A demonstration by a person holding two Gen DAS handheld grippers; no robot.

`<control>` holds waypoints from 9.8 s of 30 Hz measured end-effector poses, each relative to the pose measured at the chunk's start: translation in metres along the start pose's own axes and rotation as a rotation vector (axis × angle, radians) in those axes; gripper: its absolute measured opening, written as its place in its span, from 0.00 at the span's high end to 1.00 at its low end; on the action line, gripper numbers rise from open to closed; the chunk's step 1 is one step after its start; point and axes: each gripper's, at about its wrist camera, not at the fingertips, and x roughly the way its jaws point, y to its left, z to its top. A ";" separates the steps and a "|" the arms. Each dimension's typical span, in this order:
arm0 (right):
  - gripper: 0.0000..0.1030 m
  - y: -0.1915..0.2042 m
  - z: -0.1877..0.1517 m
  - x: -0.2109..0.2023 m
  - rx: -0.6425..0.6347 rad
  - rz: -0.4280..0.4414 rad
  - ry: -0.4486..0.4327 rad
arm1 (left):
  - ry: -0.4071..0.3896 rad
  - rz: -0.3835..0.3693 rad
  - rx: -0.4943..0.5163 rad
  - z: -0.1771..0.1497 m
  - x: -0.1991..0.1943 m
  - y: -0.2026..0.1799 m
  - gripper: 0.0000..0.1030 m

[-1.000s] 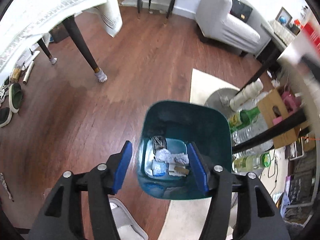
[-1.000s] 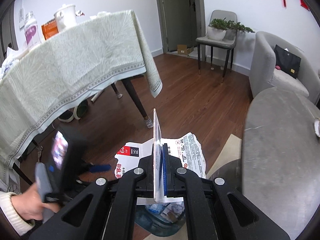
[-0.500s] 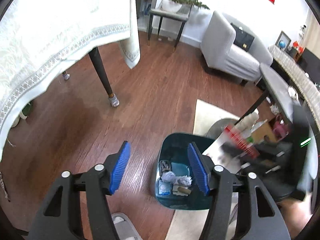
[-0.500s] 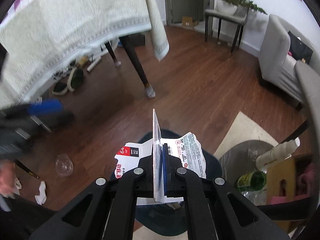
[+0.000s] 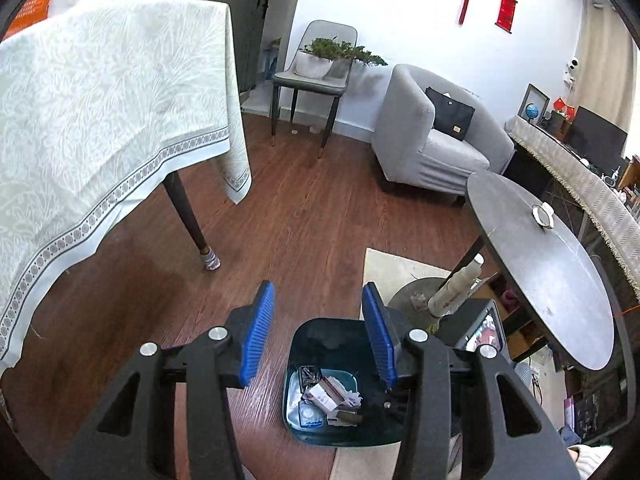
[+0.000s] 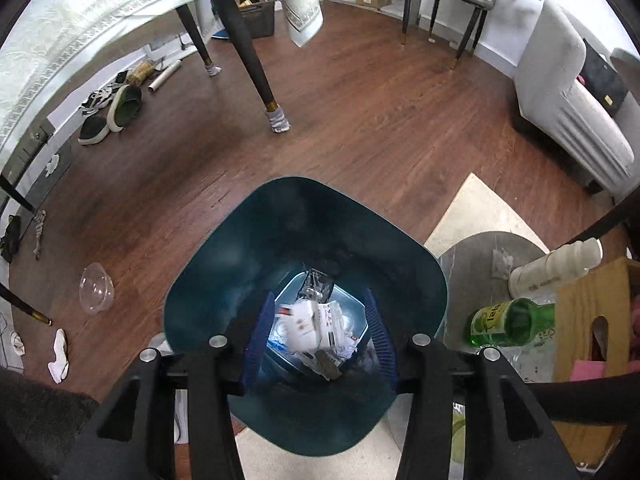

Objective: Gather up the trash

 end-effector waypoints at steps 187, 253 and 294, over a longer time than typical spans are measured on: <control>0.62 -0.043 0.053 -0.137 0.027 0.061 -0.329 | 0.437 0.048 0.052 -0.074 0.134 -0.009 0.47; 0.04 -0.134 -0.124 -0.345 0.283 -0.329 -0.604 | -0.218 0.056 0.155 -0.024 -0.095 -0.091 0.03; 0.03 -0.153 -0.236 -0.331 0.368 -0.266 -0.672 | -0.183 0.063 0.144 -0.079 -0.070 -0.097 0.03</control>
